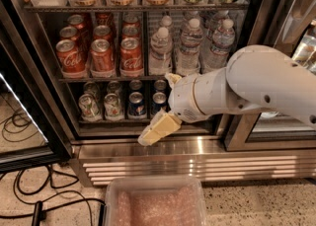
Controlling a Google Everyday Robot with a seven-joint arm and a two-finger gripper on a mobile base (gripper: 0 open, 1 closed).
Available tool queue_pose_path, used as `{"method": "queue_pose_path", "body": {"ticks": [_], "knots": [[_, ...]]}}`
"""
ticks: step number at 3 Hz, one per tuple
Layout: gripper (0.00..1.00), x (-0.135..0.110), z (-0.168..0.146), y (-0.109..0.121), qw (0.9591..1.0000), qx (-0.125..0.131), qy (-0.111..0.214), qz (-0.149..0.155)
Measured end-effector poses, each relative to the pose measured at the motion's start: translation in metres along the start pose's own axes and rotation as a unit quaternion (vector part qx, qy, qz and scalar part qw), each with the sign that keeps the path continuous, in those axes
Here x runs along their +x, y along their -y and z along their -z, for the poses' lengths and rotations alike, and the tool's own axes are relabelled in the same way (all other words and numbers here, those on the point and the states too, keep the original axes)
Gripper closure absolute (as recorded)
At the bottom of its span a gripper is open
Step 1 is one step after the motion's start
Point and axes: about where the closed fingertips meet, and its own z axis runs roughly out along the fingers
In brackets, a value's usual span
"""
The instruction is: Pick coke can from middle shelf of fridge
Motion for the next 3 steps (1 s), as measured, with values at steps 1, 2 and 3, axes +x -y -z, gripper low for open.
{"method": "queue_pose_path", "body": {"ticks": [1, 2, 3], "knots": [[0.00, -0.005, -0.013, -0.002, 0.9994, 0.019, 0.027, -0.012], [0.00, -0.017, -0.052, -0.019, 0.9954, 0.031, 0.080, -0.042], [0.00, -0.032, -0.076, -0.023, 0.9877, 0.061, 0.116, -0.085]]}}
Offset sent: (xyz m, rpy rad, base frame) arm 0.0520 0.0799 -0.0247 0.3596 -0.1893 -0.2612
